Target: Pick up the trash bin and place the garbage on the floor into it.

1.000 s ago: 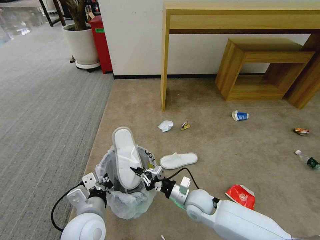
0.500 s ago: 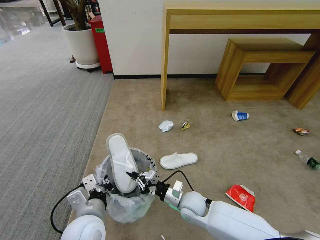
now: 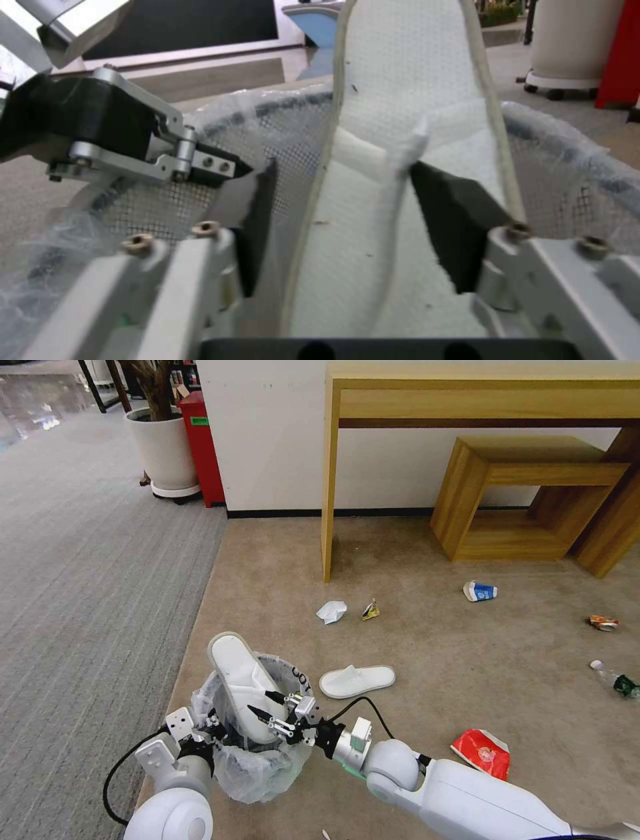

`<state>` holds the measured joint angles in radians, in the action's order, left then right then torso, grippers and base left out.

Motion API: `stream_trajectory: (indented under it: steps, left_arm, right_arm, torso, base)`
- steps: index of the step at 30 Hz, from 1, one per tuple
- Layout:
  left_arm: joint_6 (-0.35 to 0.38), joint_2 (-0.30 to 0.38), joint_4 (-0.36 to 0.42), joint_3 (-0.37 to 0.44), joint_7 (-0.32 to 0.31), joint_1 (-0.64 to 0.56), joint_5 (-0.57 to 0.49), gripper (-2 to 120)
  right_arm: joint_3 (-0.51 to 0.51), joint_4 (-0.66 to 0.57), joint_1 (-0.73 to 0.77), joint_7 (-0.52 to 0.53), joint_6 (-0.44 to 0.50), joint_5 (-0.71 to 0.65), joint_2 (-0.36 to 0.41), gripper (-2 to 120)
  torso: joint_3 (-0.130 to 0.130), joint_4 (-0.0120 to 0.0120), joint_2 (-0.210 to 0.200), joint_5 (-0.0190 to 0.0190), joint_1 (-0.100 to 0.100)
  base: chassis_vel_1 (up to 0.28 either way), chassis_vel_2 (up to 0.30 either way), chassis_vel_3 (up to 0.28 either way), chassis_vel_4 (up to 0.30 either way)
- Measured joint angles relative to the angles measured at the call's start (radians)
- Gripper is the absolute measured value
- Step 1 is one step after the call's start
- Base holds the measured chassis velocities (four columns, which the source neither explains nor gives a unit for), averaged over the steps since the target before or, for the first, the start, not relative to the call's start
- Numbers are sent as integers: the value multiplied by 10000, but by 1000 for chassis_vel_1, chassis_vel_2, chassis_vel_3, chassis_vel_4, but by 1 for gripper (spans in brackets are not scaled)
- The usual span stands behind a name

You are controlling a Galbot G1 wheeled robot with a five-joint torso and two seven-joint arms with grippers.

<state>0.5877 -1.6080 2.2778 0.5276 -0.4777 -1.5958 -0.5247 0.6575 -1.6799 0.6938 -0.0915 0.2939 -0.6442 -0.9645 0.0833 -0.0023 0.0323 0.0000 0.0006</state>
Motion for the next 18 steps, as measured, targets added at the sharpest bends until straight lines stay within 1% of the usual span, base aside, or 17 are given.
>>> stream_trajectory:
  steps: [2,3,4,5,6,7,9,11,12,15,18]
  left_arm:
    - [-2,0,-22,1,0,25,-7,1]
    - [-2,0,-22,1,0,25,-7,1]
    - [-2,0,-25,3,-1,37,-10,1]
    - [-3,0,-26,6,-1,52,-18,1]
    - [-6,0,-25,6,-1,58,-28,1]
    - [-6,0,-25,6,-1,58,-28,1]
    - [-12,0,-6,3,-6,56,-43,1]
    - [-17,0,-3,3,-7,55,-44,1]
    - [-30,0,3,5,-9,55,-45,1]
    - [-41,0,3,6,-9,55,-49,1]
    - [-72,0,-57,4,-2,60,-53,1]
  right_arm:
    - [28,5,-23,4,-63,24,4,70]
    - [28,5,-23,4,-63,24,4,70]
    - [72,6,-41,58,-128,41,8,73]
    - [133,15,-64,129,-217,70,13,80]
    - [190,35,-81,163,-253,79,16,84]
    - [190,35,-81,163,-253,79,16,84]
    - [393,114,-133,255,-366,138,4,95]
    - [446,125,-148,296,-391,140,-2,96]
    - [577,135,-197,424,-451,135,-33,99]
    - [631,96,-247,501,-462,106,-82,100]
    - [360,-198,-257,489,-380,-56,-53,100]
  torso:
    - [0,0,0,0,0]
    - [0,0,0,0,0]
    - [0,0,0,0,0]
    - [0,0,0,0,0]
    - [0,0,0,0,0]
    - [0,0,0,0,0]
    - [0,0,-1,0,0]
    - [0,0,0,0,0]
    - [0,0,0,0,0]
    - [0,1,0,0,0]
    - [0,0,0,0,0]
  base:
    - [0,0,0,0]
    - [0,0,0,0]
    - [0,0,0,0]
    - [0,0,0,0]
    - [0,0,0,0]
    - [0,0,0,0]
    - [0,0,0,0]
    - [0,0,0,0]
    - [0,0,0,0]
    - [0,0,0,0]
    - [0,0,0,0]
